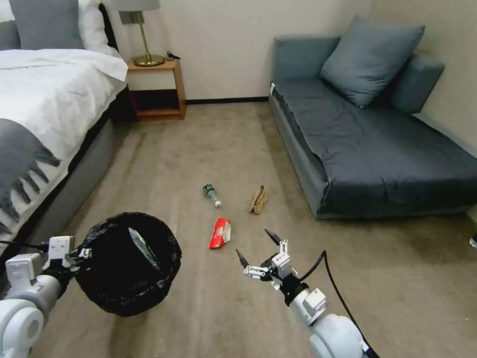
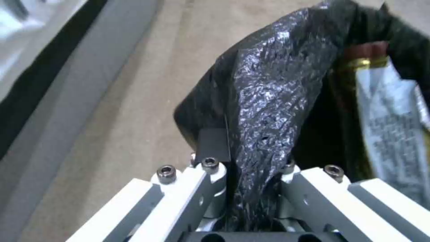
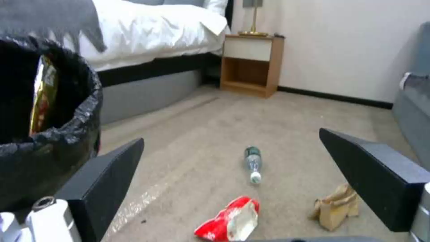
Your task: Pick up the trash bin, then pick up the garbage on the floor and place it into the trash bin.
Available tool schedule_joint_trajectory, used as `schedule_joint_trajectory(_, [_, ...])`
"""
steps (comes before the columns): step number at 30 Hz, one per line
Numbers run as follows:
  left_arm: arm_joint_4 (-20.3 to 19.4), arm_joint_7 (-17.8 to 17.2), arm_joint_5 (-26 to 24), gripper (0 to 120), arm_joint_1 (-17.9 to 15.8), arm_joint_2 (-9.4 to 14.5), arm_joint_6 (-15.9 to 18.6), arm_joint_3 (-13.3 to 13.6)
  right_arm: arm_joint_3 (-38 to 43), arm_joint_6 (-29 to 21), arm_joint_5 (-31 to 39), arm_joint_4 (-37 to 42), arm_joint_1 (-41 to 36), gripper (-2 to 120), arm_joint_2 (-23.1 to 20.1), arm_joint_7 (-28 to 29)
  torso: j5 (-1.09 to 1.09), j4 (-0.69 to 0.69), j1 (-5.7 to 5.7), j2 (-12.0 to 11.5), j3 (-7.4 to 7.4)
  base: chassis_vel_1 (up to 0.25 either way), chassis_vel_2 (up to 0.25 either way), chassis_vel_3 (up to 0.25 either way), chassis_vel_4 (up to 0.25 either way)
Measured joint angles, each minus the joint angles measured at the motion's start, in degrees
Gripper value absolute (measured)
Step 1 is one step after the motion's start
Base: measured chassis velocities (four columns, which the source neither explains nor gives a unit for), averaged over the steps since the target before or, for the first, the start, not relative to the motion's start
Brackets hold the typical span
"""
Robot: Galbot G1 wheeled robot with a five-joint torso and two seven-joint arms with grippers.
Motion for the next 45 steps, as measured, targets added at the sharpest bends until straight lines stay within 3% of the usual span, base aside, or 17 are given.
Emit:
schedule_joint_trajectory(9, [-0.1,0.2,0.0,7,0.9,0.1,-0.3,-1.5,-0.2,-0.2,0.4,-0.8,-0.1,100,-0.2,-1.0,0.00,0.01,0.00,0.0,0.00,-0.030,0.058,0.048,-0.052])
schedule_joint_trajectory(36, [1.9,0.3,-1.1,7,0.4,0.9,0.2,-4.3,-3.8,-1.6,-1.6,-8.0,2.8,100,-0.6,-2.4,-0.01,0.00,0.00,0.0,0.01,-0.148,0.148,0.152,-0.156])
schedule_joint_trajectory(45, [2.6,0.3,-1.0,7,0.4,0.9,0.2,-4.1,-8.8,-8.9,-1.3,-9.5,5.5,100,-1.5,4.4,-0.02,-0.01,0.00,0.0,0.01,-0.131,0.152,0.134,-0.148])
